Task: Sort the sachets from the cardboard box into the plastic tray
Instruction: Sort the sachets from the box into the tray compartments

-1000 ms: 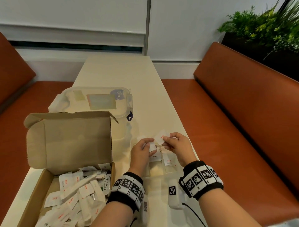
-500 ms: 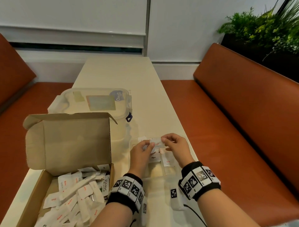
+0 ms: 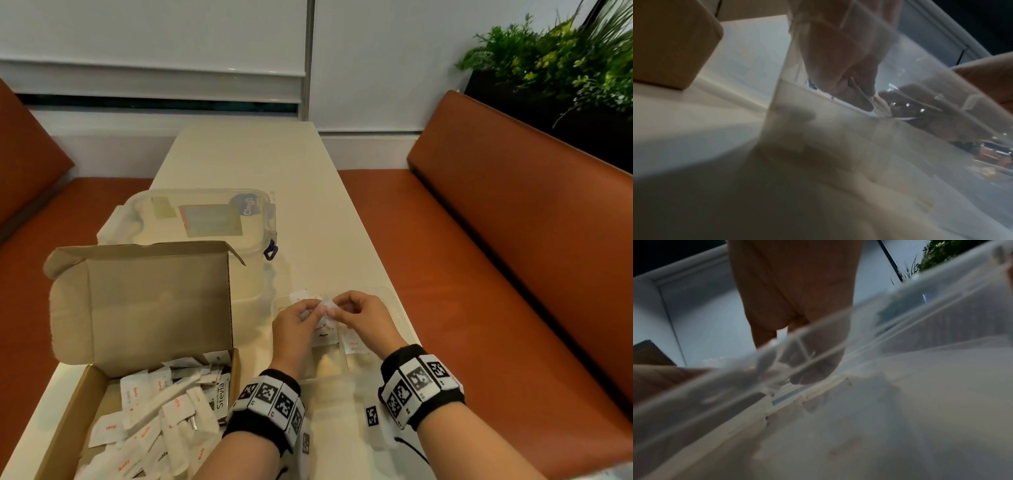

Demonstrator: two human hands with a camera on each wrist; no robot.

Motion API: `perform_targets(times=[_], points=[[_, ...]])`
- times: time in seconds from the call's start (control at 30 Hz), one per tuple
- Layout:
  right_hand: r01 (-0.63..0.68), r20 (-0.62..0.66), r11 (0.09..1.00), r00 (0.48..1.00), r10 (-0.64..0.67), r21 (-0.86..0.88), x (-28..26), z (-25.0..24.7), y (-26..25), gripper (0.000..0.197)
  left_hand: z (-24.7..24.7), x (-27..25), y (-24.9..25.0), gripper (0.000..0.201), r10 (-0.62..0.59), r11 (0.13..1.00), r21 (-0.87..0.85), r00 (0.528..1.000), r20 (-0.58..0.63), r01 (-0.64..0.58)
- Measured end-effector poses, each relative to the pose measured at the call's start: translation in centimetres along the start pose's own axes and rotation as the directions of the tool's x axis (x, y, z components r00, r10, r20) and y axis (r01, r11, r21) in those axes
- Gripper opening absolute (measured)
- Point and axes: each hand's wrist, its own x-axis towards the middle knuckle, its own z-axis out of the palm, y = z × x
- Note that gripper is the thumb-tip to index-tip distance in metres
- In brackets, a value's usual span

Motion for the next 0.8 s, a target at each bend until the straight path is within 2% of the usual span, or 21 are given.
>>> perform_targets(times=[0.07, 0.23, 0.4, 0.5, 0.67, 0.8], points=[[0.021, 0.012, 0.999, 1.0, -0.021, -0.049, 0.0, 0.0, -0.4, 0.009, 0.1, 0.0, 0.0, 0.006, -0.009, 1.0, -0.005, 1.0, -0.005, 0.009], [0.059, -0.003, 0.998, 0.998, -0.059, -0.036, 0.2, -0.7, -1.0, 0.004, 0.1, -0.1, 0.2, 0.009, -0.033, 0.999, 0.005, 0.999, 0.032, 0.033], [0.073, 0.03, 0.993, 0.997, -0.07, -0.097, 0.1, -0.9, -1.7, 0.014, 0.0, -0.3, 0.4, 0.009, -0.028, 0.999, 0.042, 0.996, 0.081, 0.025], [0.077, 0.012, 0.986, 0.997, -0.076, -0.149, 0.2, -1.1, -1.9, 0.012, 0.0, -0.3, 0.4, 0.009, -0.034, 0.998, 0.055, 0.998, 0.044, 0.031], [0.088, 0.094, 0.949, 0.994, -0.062, -0.303, 0.0, -1.8, -2.3, 0.011, 0.1, -0.3, 0.5, 0.008, -0.028, 0.998, 0.055, 0.999, 0.03, 0.027], [0.056, 0.099, 0.825, 0.995, 0.0, -0.563, 0.3, -3.4, -1.9, 0.004, 0.1, -0.2, 0.6, 0.02, -0.019, 0.999, 0.043, 0.999, -0.028, 0.02]])
